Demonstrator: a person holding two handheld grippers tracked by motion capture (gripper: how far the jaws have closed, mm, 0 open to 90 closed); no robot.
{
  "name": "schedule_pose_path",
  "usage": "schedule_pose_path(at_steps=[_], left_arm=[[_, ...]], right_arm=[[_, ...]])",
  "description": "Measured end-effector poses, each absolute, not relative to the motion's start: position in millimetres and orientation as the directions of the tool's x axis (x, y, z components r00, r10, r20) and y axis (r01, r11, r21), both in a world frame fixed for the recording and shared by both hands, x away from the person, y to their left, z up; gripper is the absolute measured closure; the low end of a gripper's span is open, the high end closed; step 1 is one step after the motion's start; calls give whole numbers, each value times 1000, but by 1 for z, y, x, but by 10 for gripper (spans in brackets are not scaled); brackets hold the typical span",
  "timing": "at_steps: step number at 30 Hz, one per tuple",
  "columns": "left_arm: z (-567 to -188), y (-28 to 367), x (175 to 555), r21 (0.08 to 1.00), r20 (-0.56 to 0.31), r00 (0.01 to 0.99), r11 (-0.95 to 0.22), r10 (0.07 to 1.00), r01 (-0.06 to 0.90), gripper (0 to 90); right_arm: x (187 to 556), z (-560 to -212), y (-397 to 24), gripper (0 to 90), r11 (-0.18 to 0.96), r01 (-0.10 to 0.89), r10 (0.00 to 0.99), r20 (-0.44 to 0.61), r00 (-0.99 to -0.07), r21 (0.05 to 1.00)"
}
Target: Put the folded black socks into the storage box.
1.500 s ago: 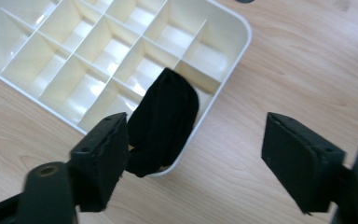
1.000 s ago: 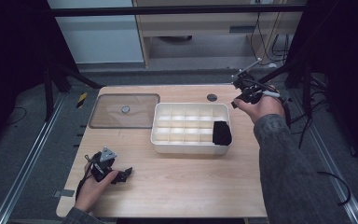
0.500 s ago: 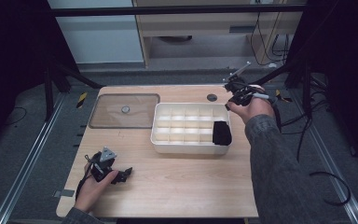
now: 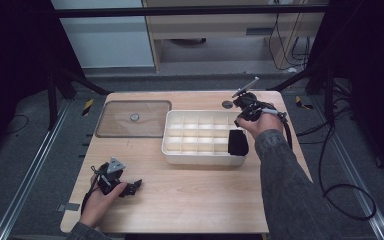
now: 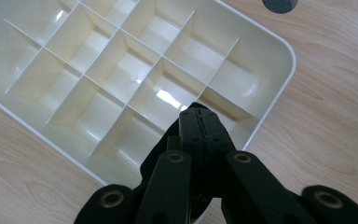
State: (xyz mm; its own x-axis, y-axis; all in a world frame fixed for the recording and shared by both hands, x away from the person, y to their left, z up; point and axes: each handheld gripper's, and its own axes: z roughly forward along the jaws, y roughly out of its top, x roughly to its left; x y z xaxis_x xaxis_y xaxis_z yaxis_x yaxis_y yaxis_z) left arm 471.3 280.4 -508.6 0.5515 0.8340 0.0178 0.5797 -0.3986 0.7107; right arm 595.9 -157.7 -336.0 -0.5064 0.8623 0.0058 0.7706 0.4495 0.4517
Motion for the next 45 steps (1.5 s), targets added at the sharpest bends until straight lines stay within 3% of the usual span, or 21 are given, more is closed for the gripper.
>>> schedule_pose_path(at_steps=[45], left_arm=[[-509,280,471,713,18,553,-398,833,577,0]], right_arm=[[592,-396,-165,900,463,817,870,0,-493,344]])
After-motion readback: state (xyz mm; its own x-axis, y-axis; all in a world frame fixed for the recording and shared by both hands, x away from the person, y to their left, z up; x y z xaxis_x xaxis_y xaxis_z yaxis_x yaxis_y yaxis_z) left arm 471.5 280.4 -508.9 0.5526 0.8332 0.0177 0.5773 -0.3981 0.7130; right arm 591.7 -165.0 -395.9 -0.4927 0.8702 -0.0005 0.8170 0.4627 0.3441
